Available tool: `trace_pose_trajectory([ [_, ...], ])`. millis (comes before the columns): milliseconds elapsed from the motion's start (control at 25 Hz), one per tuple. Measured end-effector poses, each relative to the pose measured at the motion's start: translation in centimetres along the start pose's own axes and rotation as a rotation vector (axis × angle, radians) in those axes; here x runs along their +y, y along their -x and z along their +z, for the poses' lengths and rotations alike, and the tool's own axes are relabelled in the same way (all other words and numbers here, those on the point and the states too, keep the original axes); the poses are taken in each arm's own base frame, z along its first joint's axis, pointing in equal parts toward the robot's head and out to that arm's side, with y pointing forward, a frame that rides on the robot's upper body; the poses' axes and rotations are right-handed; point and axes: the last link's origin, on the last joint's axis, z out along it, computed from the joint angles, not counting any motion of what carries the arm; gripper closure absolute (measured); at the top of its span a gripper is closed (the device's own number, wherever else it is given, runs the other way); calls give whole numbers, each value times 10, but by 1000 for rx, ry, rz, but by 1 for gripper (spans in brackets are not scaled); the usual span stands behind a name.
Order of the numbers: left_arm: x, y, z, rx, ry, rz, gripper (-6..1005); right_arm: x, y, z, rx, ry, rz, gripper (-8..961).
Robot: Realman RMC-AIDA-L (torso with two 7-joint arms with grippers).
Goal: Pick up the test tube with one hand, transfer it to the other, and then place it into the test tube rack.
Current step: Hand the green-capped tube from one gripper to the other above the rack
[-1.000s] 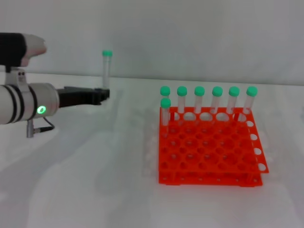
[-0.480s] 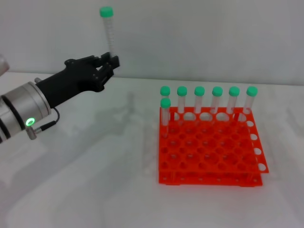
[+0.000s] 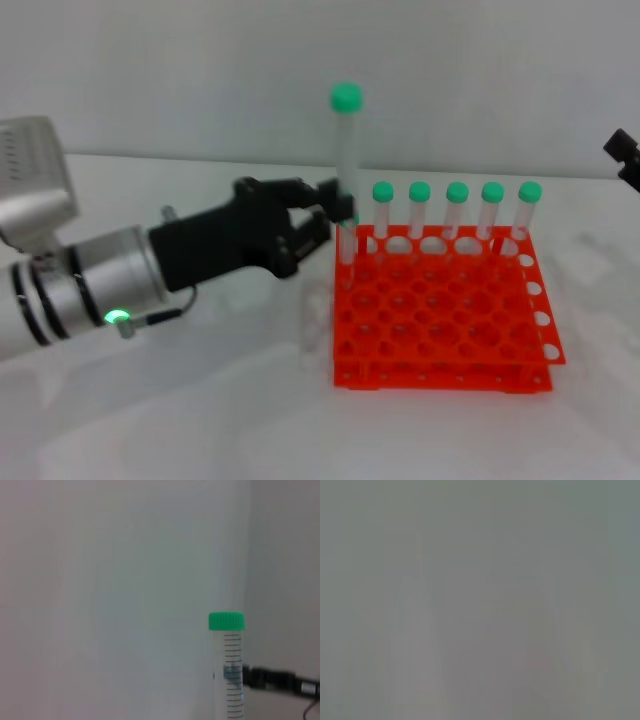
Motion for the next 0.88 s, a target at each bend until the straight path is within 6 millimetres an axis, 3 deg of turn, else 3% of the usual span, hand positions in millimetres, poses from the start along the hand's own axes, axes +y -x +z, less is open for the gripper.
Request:
trace_pose_trajectory([
  [320,11,16,30,-29,72,74,816,12,26,-15,138,339,111,345],
  [520,17,19,40,-41,108,73,816,22,22,-12,156,400,81,347],
  [680,24,23,49,-56,136,76,816,42,7,5,198,480,68,349],
  [880,28,27,53,-63,151,71,816,51,-3,18,219,491,58,351],
])
